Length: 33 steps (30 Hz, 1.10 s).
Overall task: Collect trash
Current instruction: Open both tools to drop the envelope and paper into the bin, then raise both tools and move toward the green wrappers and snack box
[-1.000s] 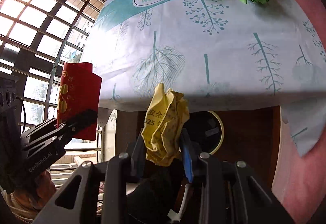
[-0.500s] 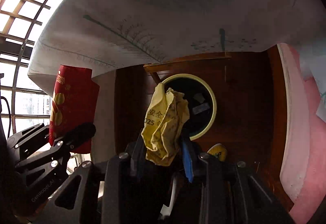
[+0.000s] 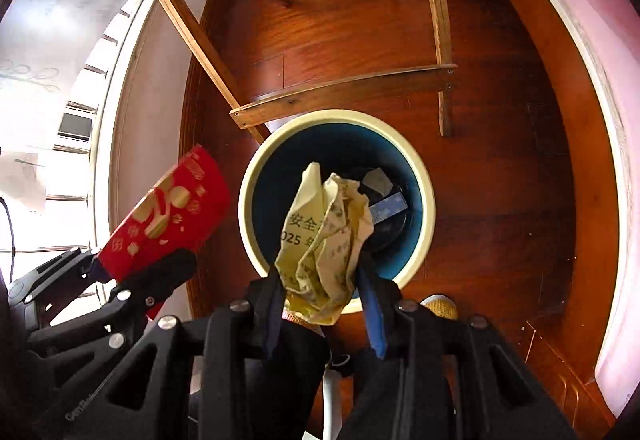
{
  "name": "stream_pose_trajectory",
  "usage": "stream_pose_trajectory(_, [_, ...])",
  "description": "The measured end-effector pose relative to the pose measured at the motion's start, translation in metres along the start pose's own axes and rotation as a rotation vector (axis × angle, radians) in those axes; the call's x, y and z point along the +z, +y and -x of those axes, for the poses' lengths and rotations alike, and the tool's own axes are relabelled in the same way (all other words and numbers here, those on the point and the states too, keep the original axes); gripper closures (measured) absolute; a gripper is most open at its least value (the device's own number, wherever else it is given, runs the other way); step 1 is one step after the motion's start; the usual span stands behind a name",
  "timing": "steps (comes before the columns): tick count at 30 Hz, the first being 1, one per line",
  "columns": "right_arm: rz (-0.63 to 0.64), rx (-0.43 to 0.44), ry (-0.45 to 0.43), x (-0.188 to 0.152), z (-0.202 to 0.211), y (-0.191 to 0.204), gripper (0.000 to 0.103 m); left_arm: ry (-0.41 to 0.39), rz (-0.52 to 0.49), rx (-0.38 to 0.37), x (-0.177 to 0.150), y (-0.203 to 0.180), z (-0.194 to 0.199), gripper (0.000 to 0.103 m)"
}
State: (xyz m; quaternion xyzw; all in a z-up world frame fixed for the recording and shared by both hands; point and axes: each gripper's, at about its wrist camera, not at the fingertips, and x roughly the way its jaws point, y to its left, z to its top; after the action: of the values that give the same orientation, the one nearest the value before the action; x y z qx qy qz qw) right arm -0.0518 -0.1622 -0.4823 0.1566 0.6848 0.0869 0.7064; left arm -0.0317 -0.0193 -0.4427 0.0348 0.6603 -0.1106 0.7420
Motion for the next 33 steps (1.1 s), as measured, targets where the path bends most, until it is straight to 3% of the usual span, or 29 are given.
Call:
stream_pose_trajectory(4, [-0.023, -0.025, 0.009, 0.005, -0.010, -0.005, 0.052, 0.005, 0.020, 0.025, 0.005, 0.007, -0.008, 0.018])
stream_pose_trajectory(7, [-0.038, -0.022, -0.008, 0.008, -0.007, -0.007, 0.039, -0.020, 0.030, 0.034, 0.007, 0.016, -0.005, 0.010])
stream_pose_trajectory(22, [-0.001, -0.072, -0.118, 0.010, 0.048, 0.010, 0.037, -0.101, 0.030, 0.090, 0.010, 0.014, 0.055, 0.006])
stream_pose_trajectory(33, [0.000, -0.065, -0.123, 0.008, 0.128, 0.032, 0.037, -0.094, 0.069, 0.062, 0.023, 0.013, 0.145, 0.006])
